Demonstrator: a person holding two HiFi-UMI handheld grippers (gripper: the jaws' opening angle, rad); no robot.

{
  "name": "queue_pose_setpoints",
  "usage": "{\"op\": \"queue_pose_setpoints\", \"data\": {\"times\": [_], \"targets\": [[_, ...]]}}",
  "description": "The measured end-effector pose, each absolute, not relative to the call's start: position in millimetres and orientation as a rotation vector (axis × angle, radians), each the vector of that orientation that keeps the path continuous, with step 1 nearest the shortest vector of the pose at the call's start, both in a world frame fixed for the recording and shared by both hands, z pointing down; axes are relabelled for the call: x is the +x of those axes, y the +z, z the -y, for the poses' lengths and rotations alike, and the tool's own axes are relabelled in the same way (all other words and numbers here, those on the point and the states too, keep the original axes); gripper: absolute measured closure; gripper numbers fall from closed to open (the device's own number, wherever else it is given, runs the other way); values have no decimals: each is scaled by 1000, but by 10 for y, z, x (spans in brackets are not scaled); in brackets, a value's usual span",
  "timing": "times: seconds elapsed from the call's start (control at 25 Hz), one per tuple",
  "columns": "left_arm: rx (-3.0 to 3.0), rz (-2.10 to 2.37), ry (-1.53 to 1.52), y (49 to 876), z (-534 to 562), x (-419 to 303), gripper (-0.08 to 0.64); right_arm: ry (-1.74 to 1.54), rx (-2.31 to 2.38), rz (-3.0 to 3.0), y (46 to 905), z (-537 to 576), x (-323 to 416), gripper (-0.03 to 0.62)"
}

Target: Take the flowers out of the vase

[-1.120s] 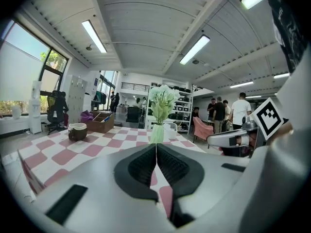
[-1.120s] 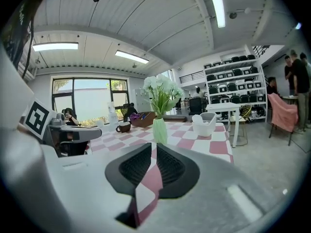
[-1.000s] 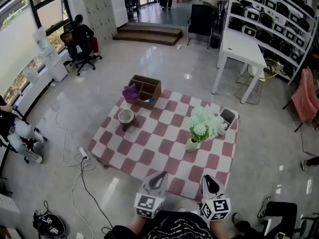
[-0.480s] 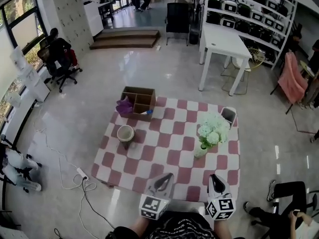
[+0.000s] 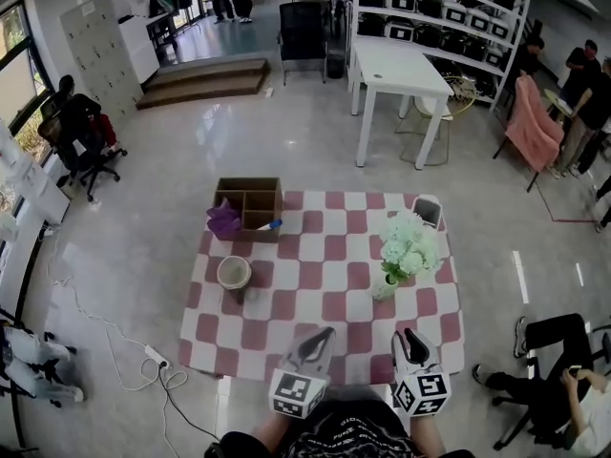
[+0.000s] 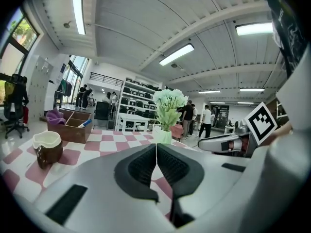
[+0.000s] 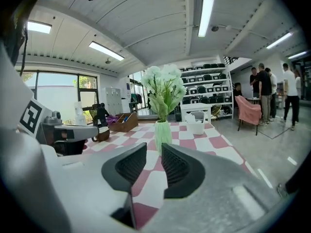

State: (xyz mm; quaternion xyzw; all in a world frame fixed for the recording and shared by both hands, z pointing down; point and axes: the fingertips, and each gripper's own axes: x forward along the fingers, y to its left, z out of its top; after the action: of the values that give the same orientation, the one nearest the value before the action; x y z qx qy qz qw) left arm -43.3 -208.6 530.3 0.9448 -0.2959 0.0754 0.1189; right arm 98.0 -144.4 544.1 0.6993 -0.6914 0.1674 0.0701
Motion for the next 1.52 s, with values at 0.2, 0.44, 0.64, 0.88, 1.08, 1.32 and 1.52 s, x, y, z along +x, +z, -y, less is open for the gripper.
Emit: {"op": "queue_pose_setpoints", "data": {"times": [0.2, 0.44, 0.64, 0.88, 1.08, 1.32, 1.52], "targets": [[2756, 849, 223, 5307, 2185, -414, 546, 526, 2115, 2079, 5398, 1510, 991, 448], [2744, 850, 229, 5315, 2314, -341, 546, 559, 2109, 2108, 5360, 1654, 1031, 386], [2732, 860, 244, 5330, 2357, -262, 546, 532, 2088, 2172, 5202, 1870, 1123, 308], [2700, 885, 269, 5407, 2367, -219, 546, 481, 2064, 2232, 5064, 2154, 1187, 284], [2690, 902, 282, 5443, 2382, -199, 546, 459, 2098, 2225, 4998, 2370, 1279, 244], [2693, 917, 282, 5429, 2393, -194, 546, 442, 2100, 2228, 4932, 2544, 1338, 224], [2689, 964, 301, 5442, 2413, -284, 546, 422, 2060, 2275, 4920, 2701, 1299, 224]]}}
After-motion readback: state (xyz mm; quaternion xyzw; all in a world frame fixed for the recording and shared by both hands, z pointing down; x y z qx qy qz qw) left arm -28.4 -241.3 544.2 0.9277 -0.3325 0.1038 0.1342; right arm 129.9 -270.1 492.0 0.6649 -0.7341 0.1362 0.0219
